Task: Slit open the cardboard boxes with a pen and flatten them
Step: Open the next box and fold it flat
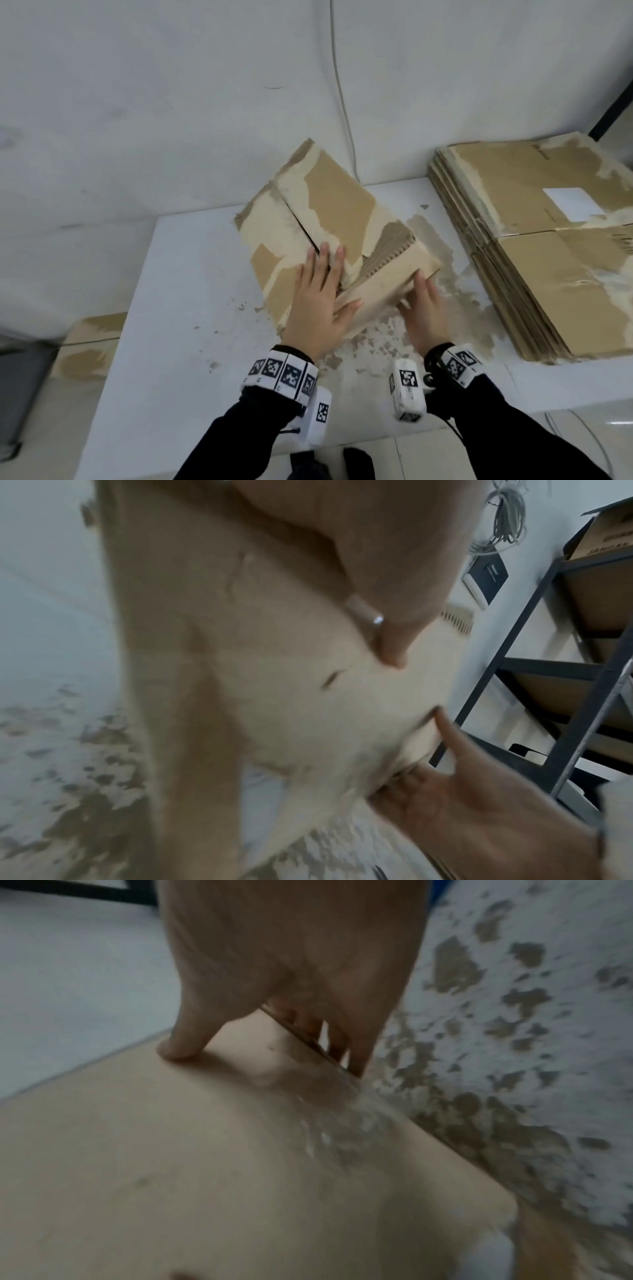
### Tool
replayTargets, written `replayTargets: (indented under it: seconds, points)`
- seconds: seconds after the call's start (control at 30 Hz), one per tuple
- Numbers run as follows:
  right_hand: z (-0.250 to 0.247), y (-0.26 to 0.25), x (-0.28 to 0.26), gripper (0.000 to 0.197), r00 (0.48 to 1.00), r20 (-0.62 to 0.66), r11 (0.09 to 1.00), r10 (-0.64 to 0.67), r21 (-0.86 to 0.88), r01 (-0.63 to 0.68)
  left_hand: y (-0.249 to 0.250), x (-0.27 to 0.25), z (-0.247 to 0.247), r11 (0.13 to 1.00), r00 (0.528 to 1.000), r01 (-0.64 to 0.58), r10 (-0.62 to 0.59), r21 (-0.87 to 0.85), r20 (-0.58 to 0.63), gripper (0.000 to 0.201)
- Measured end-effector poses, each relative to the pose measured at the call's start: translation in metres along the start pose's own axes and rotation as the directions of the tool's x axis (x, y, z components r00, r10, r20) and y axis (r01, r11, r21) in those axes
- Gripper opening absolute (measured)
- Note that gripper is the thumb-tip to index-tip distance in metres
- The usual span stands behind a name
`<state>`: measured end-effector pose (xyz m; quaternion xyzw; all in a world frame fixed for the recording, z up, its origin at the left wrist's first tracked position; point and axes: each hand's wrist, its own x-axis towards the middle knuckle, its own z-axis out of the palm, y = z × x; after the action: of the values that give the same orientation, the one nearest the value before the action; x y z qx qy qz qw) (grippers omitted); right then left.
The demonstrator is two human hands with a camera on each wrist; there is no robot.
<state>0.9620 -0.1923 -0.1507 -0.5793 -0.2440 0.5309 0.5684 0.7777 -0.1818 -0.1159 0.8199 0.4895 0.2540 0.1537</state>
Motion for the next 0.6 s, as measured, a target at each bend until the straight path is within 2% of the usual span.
replayTargets:
  seconds: [0.07, 0.1, 0.13, 0.2, 0.23, 0.3, 0.37, 0.4, 0.47, 0.53, 0.57, 0.6]
  points:
    - [0.003, -0.023, -0.005, 0.039, 0.954, -0.039, 0.952, -0.299, -0.081, 0.295, 0.001, -0.003, -0.008, 0.936, 0.994, 0.075, -0.099, -0.344, -0.054, 0.075]
    - [0.004, -0.035, -0.006, 0.039, 0.920, -0.024, 0.919, -0.392, -0.065, 0.390, -0.001, -0.005, -0.010, 0.855, 0.984, 0.129, -0.171, -0.503, -0.039, 0.074]
    - [0.008, -0.044, -0.006, 0.041, 0.890, 0.009, 0.885, -0.457, -0.094, 0.455, -0.003, -0.007, -0.013, 0.741, 0.965, 0.193, -0.261, -0.643, -0.010, 0.078]
    - [0.017, -0.049, -0.002, 0.050, 0.852, 0.099, 0.813, -0.514, -0.262, 0.520, -0.006, -0.010, -0.020, 0.478, 0.881, 0.316, -0.469, -0.819, 0.066, 0.092]
    - [0.023, -0.045, -0.002, 0.055, 0.846, 0.145, 0.781, -0.513, -0.329, 0.530, -0.008, -0.011, -0.023, 0.451, 0.838, 0.335, -0.543, -0.827, 0.044, 0.097]
    - [0.036, -0.032, -0.010, 0.059, 0.847, 0.210, 0.753, -0.488, -0.390, 0.530, -0.008, -0.015, -0.040, 0.600, 0.781, 0.320, -0.606, -0.734, -0.154, 0.095]
    - [0.046, -0.020, -0.021, 0.065, 0.796, 0.292, 0.691, -0.530, -0.395, 0.605, -0.004, -0.013, -0.066, 0.772, 0.785, 0.189, -0.490, -0.606, -0.379, 0.081]
    - [0.051, -0.017, -0.025, 0.066, 0.751, 0.363, 0.643, -0.552, -0.388, 0.660, 0.001, -0.009, -0.079, 0.827, 0.804, 0.147, -0.419, -0.543, -0.421, 0.075]
    - [0.062, -0.016, -0.031, 0.064, 0.657, 0.531, 0.541, -0.536, -0.381, 0.750, 0.011, 0.002, -0.095, 0.875, 0.855, 0.214, -0.382, -0.434, -0.350, 0.074]
    - [0.069, -0.014, -0.037, 0.057, 0.578, 0.623, 0.450, -0.526, -0.373, 0.811, 0.010, 0.013, -0.097, 0.873, 0.871, 0.367, -0.443, -0.321, -0.211, 0.081]
    - [0.068, -0.011, -0.037, 0.052, 0.579, 0.601, 0.428, -0.551, -0.392, 0.814, 0.004, 0.015, -0.095, 0.856, 0.860, 0.437, -0.488, -0.275, -0.151, 0.083]
    - [0.062, -0.006, -0.035, 0.047, 0.618, 0.531, 0.435, -0.580, -0.440, 0.786, -0.005, 0.015, -0.094, 0.836, 0.842, 0.488, -0.527, -0.249, -0.119, 0.081]
